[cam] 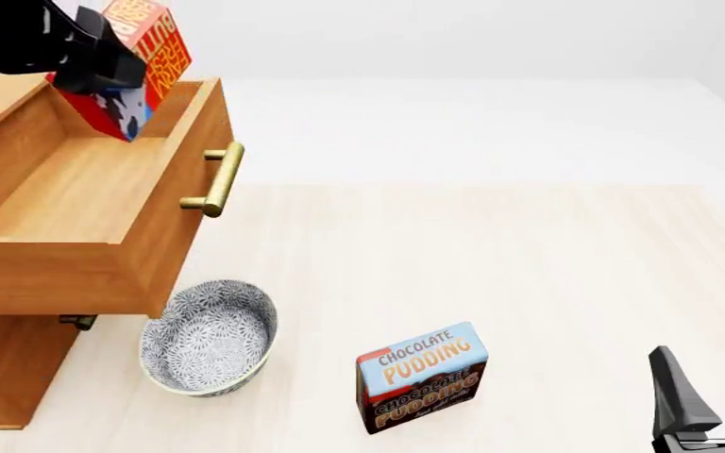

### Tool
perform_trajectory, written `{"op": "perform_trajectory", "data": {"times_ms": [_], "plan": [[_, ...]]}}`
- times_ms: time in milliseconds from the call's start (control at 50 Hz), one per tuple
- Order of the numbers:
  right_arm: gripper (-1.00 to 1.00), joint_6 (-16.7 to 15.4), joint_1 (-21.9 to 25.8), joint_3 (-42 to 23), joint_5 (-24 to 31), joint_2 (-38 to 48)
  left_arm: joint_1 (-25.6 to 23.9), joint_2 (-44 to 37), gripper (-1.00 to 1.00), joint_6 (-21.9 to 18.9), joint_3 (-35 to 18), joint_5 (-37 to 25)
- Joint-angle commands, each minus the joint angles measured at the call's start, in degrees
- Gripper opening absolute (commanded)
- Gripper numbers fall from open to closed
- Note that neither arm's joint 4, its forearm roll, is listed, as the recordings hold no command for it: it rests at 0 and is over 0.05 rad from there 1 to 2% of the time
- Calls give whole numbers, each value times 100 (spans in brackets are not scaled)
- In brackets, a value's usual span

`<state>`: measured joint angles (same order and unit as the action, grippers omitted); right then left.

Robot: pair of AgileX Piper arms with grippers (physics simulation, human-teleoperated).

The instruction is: Put the butter at the back in the top drawer of the cabinet and close it.

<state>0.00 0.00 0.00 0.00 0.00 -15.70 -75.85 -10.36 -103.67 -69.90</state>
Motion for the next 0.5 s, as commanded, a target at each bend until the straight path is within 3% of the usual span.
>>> {"op": "perform_trajectory", "data": {"times_ms": [20, 500], "plan": [[100, 0, 0, 0, 0, 0, 259, 195, -100, -131, 145, 14], [100, 0, 0, 0, 0, 0, 782, 409, -100, -218, 819, 271]]}}
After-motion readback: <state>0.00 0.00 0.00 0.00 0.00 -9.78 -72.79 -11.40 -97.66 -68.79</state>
